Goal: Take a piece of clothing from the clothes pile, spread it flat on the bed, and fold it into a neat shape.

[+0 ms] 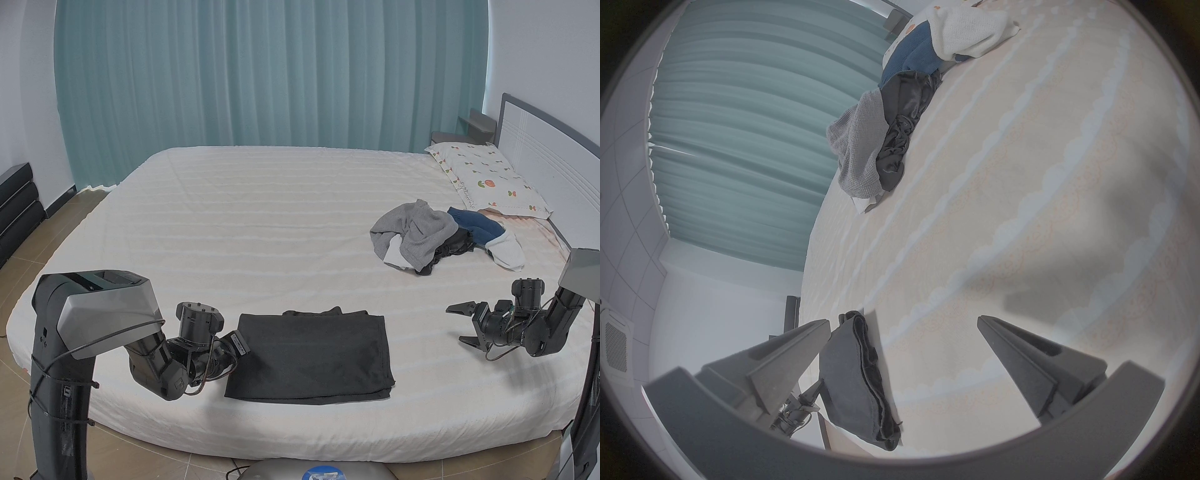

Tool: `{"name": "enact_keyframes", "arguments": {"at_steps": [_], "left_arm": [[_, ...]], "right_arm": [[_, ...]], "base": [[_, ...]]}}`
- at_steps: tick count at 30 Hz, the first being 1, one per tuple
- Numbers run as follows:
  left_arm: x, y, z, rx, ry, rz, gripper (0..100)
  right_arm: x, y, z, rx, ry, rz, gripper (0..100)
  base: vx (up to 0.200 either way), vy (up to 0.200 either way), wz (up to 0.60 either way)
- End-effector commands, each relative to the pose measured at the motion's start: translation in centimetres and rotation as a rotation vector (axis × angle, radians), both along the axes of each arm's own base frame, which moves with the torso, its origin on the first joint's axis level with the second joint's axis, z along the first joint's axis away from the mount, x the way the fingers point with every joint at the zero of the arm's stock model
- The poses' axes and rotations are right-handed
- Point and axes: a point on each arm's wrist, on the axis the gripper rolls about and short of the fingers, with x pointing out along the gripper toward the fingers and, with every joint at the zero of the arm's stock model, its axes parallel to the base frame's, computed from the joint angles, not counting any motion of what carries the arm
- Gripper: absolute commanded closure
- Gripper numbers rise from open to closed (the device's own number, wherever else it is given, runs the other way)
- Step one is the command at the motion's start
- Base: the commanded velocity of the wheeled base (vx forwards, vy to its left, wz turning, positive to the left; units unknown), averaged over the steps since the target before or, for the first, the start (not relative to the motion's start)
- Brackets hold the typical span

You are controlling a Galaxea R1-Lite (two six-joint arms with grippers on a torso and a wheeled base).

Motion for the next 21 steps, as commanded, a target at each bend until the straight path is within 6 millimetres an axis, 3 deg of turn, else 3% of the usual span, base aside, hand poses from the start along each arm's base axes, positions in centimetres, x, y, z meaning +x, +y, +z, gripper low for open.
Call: {"name": "enact_keyframes", "arguments": {"at_steps": [1,18,21], "left_arm": [[-0.1,0.28,0.0,0.005,0.004,0.009,100],[0.15,0.27,0.18,-0.01,0.001,0.026,100],[0.08,0.29,0.19,-0.01,0.003,0.026,100]], "right_arm": [[0.0,0.01,-0.05,-0.001,0.0,0.001,0],[0.0,0.01,-0.05,0.001,0.001,0.001,0],[0.01,0.01,0.06,0.0,-0.002,0.001,0]], "base": [[0.0,0.0,0.0],[0.0,0.0,0.0],[0.0,0.2,0.0]]}}
